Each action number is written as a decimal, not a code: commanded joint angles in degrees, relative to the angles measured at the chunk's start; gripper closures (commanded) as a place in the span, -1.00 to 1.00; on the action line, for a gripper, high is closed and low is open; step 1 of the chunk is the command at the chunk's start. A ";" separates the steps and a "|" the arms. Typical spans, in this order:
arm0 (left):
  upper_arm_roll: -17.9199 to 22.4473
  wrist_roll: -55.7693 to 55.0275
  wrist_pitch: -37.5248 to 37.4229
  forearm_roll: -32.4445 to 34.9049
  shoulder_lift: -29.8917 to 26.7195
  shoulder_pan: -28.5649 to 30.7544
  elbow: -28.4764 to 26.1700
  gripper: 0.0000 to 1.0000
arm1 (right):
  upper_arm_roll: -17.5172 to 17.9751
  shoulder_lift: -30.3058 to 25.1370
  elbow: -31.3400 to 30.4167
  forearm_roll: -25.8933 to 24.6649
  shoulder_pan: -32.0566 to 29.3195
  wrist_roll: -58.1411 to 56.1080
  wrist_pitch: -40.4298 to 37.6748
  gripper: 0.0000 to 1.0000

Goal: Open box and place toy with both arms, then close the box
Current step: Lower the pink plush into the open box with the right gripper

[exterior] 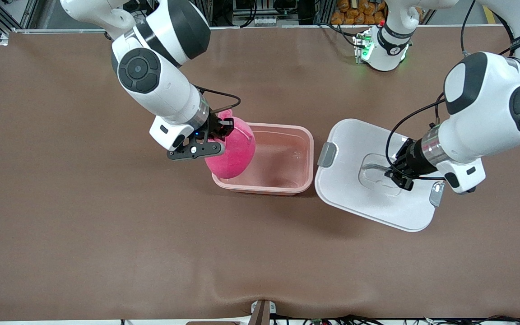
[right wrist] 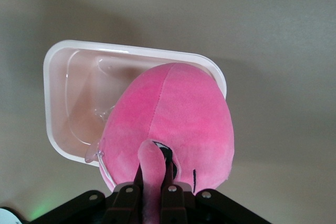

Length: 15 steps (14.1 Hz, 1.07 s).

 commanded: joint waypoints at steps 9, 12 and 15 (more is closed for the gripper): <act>-0.75 -7.82 -0.95 -0.56 -0.77 -0.05 -1.40 1.00 | -0.59 5.07 2.00 1.62 3.29 5.14 0.97 1.00; -0.75 -7.65 -0.95 -0.47 -0.69 -0.14 -1.48 1.00 | -0.59 6.65 2.00 1.62 3.55 5.14 0.97 1.00; -0.66 -7.65 -0.95 -0.56 -0.77 -0.14 -1.57 1.00 | -0.59 8.15 2.00 1.62 3.64 5.14 2.02 1.00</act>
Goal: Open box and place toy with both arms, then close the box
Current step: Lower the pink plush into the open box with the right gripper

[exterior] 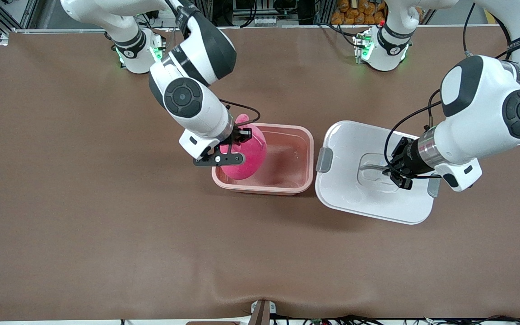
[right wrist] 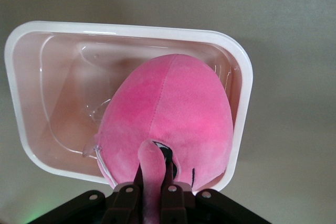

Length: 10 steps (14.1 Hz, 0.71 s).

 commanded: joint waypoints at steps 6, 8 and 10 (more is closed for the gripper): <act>0.06 -0.13 -0.66 -0.55 -0.78 -0.08 -0.55 1.00 | -0.56 6.26 1.72 1.16 0.30 0.92 2.08 1.00; 0.06 -0.13 -0.75 -0.46 -0.78 0.00 -0.72 1.00 | -0.65 7.85 1.54 0.99 -0.05 0.13 2.77 1.00; 0.06 -0.04 -0.75 -0.55 -0.78 0.01 -0.72 1.00 | -0.65 8.47 1.19 0.98 0.73 0.13 6.10 1.00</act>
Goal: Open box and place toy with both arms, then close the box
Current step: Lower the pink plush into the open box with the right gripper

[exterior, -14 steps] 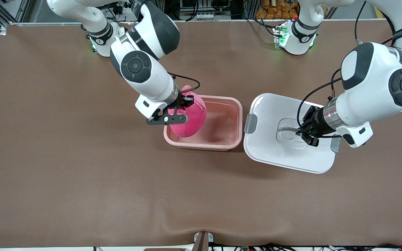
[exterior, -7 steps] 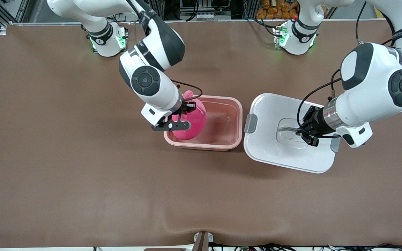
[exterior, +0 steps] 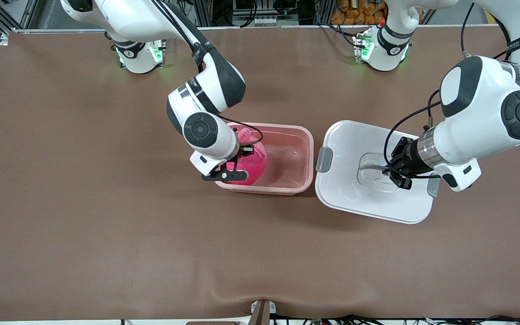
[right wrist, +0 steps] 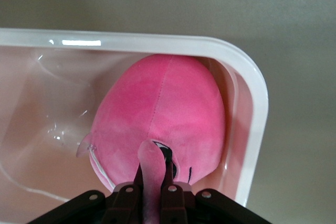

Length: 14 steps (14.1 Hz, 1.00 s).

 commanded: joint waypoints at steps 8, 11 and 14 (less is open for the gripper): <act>0.07 0.66 -0.72 -0.46 -0.78 0.00 -0.86 1.00 | -0.17 7.33 1.27 4.64 7.88 2.26 18.02 1.00; 0.07 0.66 -0.72 -0.46 -0.78 0.00 -1.04 1.00 | -0.26 9.88 1.18 4.74 10.44 4.37 24.88 1.00; -0.02 0.66 -0.72 -0.46 -0.87 0.00 -1.04 1.00 | -0.26 11.55 1.18 3.95 11.85 4.20 26.48 1.00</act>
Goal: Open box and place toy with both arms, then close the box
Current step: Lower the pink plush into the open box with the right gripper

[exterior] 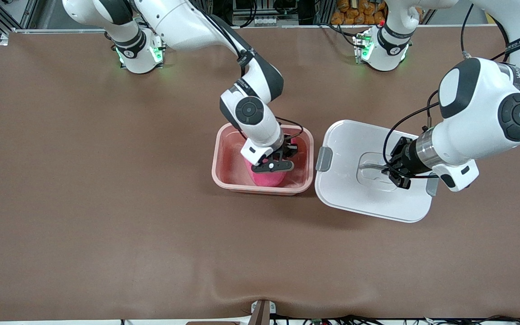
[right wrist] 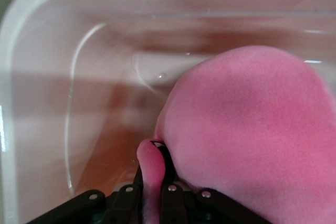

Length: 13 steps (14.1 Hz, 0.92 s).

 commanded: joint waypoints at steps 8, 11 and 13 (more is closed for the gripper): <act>0.00 0.60 -0.66 -0.46 -0.78 0.01 -0.56 1.00 | -1.24 0.18 1.48 -1.35 -0.02 -0.80 0.24 -1.00; 0.00 0.60 -0.66 -0.46 -0.87 0.01 -0.56 1.00 | -1.94 -2.71 1.39 -2.05 -1.25 -0.80 -0.29 -1.00; 0.00 0.60 -0.66 -0.46 -0.87 0.01 -0.56 1.00 | -3.17 -4.65 1.39 -2.05 -1.25 -0.88 -1.69 -1.00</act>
